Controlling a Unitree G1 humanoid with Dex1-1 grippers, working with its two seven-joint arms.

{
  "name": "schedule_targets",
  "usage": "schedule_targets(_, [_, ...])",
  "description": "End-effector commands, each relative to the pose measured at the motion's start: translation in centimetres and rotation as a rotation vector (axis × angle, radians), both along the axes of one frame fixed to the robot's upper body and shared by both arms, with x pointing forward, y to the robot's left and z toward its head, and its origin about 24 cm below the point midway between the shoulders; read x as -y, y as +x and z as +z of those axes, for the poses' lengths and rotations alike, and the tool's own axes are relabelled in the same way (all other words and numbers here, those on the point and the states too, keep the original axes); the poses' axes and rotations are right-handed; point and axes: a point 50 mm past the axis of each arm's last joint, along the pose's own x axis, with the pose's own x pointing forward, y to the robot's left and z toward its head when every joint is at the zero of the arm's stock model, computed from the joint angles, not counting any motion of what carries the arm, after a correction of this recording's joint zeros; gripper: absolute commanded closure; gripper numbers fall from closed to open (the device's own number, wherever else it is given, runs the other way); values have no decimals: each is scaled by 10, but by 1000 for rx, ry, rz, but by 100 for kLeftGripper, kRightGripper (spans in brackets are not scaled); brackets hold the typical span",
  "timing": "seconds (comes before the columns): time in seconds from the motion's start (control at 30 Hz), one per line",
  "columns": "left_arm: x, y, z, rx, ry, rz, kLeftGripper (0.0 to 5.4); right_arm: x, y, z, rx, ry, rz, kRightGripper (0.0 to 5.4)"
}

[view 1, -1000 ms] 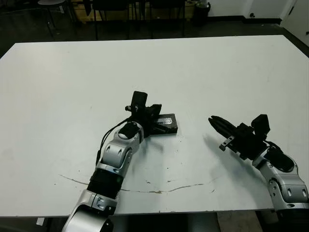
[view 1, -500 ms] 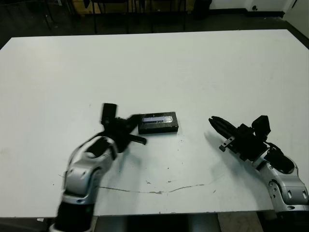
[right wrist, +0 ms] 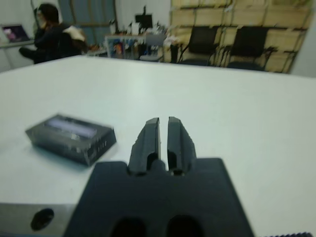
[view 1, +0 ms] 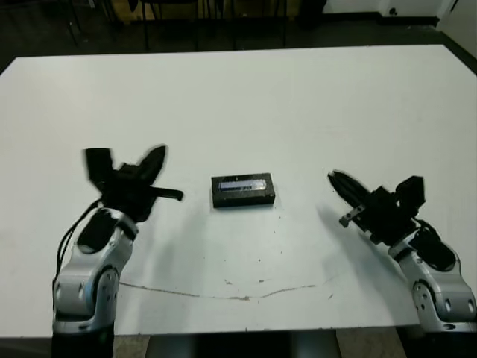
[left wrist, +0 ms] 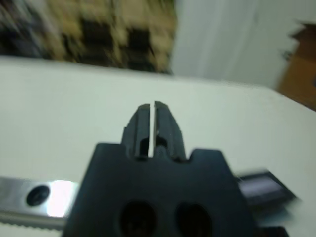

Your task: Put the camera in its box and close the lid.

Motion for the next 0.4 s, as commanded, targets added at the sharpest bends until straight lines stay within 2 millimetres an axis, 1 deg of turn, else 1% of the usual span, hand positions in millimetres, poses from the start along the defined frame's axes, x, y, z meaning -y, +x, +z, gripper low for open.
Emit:
schedule_targets(0.03, [-11, -16, -18, 75, 19, 148, 538, -11, -4, 2, 41, 84, -226, 540])
schedule_targets(0.13, [-14, -20, -30, 50, -28, 196, 538, -23, 2, 6, 44, 167, -318, 540])
schedule_targets(0.23, [-13, -20, -38, 30, -47, 207, 538, -28, 7, 8, 54, 166, -316, 540])
schedule_targets(0.4, [-11, -18, -39, 14, -66, 168, 538, -29, 13, 7, 71, 166, -291, 540])
